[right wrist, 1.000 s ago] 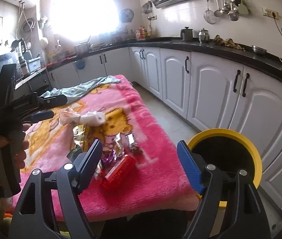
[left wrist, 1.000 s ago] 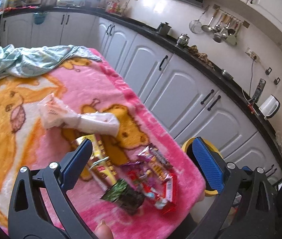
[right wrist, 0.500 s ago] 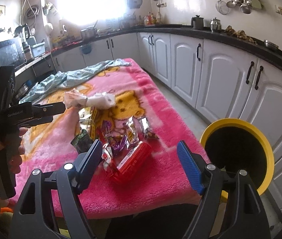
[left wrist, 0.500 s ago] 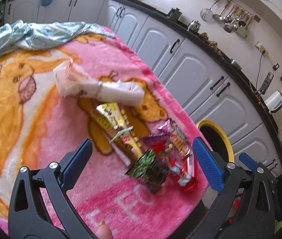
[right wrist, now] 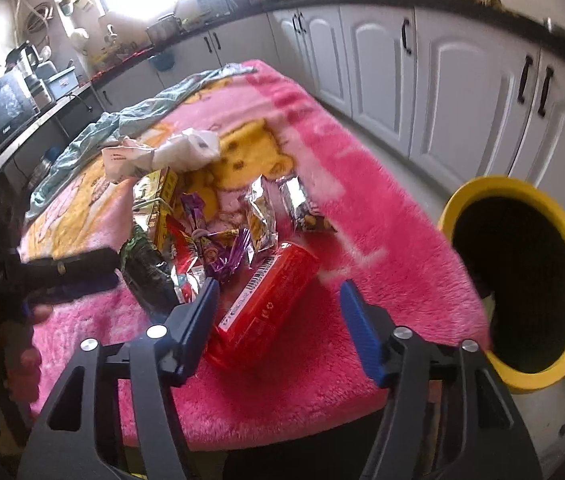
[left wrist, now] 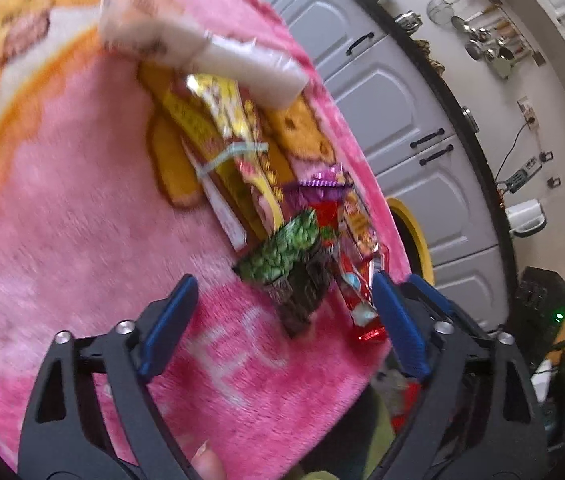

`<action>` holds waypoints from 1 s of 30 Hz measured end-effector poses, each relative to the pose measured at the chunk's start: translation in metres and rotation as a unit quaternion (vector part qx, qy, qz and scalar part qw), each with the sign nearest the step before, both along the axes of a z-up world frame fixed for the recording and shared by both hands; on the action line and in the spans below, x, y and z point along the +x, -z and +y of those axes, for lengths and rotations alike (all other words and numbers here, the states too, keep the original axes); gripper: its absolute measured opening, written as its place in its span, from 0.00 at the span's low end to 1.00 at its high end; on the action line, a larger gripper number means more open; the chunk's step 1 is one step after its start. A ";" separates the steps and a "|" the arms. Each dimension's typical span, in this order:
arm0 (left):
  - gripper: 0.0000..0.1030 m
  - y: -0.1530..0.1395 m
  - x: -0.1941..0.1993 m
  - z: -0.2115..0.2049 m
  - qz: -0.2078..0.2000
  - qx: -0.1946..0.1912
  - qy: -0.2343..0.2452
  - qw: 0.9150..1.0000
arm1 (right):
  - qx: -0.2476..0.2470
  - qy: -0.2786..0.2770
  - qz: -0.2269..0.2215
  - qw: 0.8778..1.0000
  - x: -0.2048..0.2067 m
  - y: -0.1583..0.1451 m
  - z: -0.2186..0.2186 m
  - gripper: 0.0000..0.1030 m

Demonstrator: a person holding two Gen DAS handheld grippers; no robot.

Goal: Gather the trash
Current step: 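Grasp the green snack wrapper with the left tool while the right tool grasps the red can, then carry the green wrapper and red can toward the yellow bin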

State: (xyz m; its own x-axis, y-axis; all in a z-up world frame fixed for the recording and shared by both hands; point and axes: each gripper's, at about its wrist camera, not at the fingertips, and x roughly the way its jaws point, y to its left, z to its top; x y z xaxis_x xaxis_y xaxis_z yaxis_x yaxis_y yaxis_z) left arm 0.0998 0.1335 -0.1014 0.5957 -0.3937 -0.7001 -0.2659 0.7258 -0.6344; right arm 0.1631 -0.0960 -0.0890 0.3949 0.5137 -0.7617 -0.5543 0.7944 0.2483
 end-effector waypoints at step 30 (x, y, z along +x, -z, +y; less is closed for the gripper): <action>0.09 -0.015 -0.006 -0.006 -0.033 -0.012 0.006 0.999 | 0.089 0.061 0.096 0.990 0.006 0.009 -0.039 0.27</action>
State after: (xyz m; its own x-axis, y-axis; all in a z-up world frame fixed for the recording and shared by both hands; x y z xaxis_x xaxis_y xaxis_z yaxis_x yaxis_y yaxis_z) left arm 0.0936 0.1277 -0.0868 0.6355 -0.4175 -0.6495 -0.2132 0.7136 -0.6674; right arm 0.1688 -0.1352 -0.0980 0.3199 0.6040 -0.7299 -0.3861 0.7866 0.4818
